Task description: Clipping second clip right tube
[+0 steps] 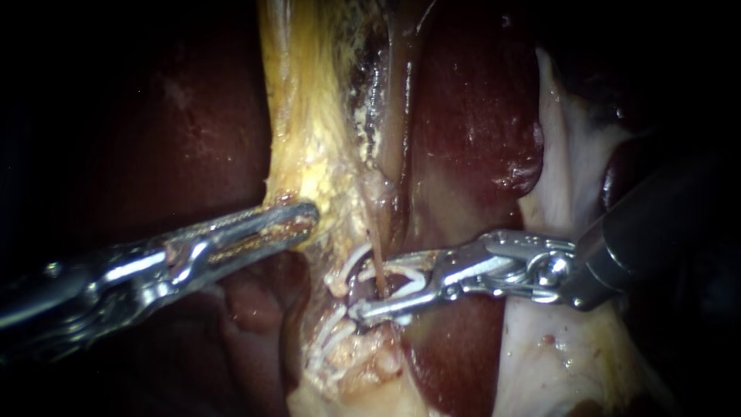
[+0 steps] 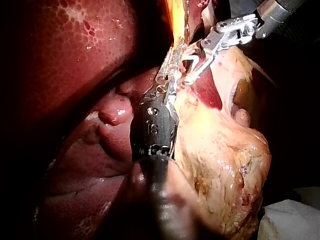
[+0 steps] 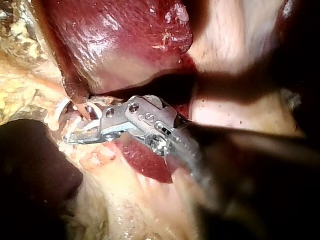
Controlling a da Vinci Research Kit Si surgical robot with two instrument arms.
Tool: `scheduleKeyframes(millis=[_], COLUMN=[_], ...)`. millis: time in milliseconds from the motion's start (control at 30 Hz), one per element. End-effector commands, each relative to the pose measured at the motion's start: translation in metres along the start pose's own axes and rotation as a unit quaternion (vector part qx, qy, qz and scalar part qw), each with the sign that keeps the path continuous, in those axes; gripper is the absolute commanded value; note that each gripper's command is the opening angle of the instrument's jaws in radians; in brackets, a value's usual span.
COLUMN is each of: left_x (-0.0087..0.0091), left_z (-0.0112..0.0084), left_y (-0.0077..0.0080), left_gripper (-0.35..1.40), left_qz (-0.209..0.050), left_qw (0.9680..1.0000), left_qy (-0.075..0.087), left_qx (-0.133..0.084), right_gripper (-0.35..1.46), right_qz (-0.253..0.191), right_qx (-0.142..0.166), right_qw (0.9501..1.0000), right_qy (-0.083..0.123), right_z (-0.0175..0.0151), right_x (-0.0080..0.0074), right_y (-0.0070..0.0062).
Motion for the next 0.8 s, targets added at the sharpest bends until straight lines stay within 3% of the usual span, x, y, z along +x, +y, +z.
scheduleKeyframes(millis=[33,167,233,300,333,367,433,800], left_x=[0.0000,0.0000,0.0000,0.0000,0.0000,0.0000,0.0000,-0.0001], left_z=[0.0000,-0.0001,-0.0001,-0.0001,-0.0001,-0.0001,-0.0001,-0.0001], left_y=[0.0000,0.0000,0.0000,0.0001,0.0001,0.0001,0.0001,0.0003], left_gripper=[-0.35,-0.35,-0.35,-0.35,-0.35,-0.35,-0.35,-0.35], left_qz=[0.000,0.000,0.000,0.000,0.000,0.000,0.000,0.001], left_qw=[1.0000,1.0000,1.0000,1.0000,1.0000,1.0000,1.0000,1.0000], left_qy=[0.000,0.000,0.000,0.000,0.000,0.000,0.000,0.001], left_qx=[0.000,0.000,0.000,0.000,0.000,0.000,0.000,0.001], right_gripper=[0.51,0.47,0.35,-0.02,-0.31,-0.35,-0.35,-0.35], right_qz=[0.000,0.009,0.017,0.020,0.020,0.021,0.025,0.029], right_qx=[0.000,-0.001,-0.001,0.000,-0.002,-0.008,-0.020,-0.021], right_qw=[1.0000,1.0000,0.9998,0.9998,0.9998,0.9997,0.9995,0.9993], right_qy=[0.000,0.000,0.000,-0.001,-0.008,-0.010,-0.008,-0.007], right_z=[0.0000,0.0000,-0.0002,-0.0006,-0.0008,-0.0010,-0.0014,-0.0016], right_x=[0.0000,0.0000,-0.0001,-0.0003,-0.0003,-0.0003,-0.0001,0.0000], right_y=[0.0000,0.0000,0.0000,-0.0001,-0.0001,-0.0001,-0.0001,-0.0001])
